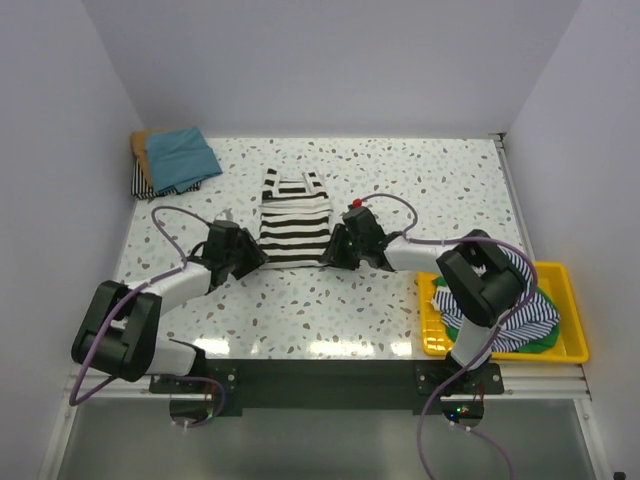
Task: Fold and stack the tank tops
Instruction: Fold the tank top
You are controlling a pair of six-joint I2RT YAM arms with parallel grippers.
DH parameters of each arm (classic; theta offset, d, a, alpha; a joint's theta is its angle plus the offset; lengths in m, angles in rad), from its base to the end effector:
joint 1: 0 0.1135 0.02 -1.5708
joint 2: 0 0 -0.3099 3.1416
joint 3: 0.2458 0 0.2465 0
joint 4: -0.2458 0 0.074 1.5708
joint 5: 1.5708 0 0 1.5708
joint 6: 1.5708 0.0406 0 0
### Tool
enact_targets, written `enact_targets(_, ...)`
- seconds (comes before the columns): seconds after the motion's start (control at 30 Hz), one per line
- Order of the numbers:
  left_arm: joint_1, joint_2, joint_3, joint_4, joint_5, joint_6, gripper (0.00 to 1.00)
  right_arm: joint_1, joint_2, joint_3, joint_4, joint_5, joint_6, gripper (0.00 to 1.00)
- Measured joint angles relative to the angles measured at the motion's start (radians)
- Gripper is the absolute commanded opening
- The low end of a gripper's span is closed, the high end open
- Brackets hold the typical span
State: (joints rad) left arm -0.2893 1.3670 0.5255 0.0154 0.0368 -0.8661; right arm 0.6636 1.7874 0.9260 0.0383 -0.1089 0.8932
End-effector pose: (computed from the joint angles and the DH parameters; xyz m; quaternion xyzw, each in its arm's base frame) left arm 0.2286 -0.0696 0.1944 -0.2585 0.8948 -0.2130 0.2954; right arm 0.2853 0.2287 0.1900 0.0867 0.9257 0.2921 0.2241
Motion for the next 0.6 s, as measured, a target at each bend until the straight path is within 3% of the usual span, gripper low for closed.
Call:
enact_targets(0.2, -0.037, 0.021, 0.0, 0.026, -0.044, -0.034, 0.47, 0.011, 0.009, 0.002, 0.013, 0.009, 0.008, 0.36)
enact_targets(0.3, -0.047, 0.031, 0.0, 0.04, -0.064, -0.049, 0.41, 0.011, 0.013, 0.002, 0.016, 0.013, 0.008, 0.23)
enact_targets(0.4, -0.052, 0.044, 0.0, 0.051, -0.079, -0.061, 0.27, 0.011, 0.024, 0.002, 0.021, 0.017, 0.008, 0.11)
enact_targets(0.43, -0.053, 0.048, 0.0, 0.053, -0.083, -0.061, 0.18, 0.013, 0.024, 0.002, 0.023, 0.019, 0.007, 0.07)
enact_targets(0.53, -0.055, 0.06, 0.0, 0.059, -0.085, -0.058, 0.02, 0.017, 0.025, 0.002, 0.023, 0.025, 0.003, 0.02)
enact_targets(0.6, -0.058, 0.061, 0.0, 0.06, -0.085, -0.054, 0.0, 0.022, 0.025, 0.002, 0.023, 0.034, -0.003, 0.01)
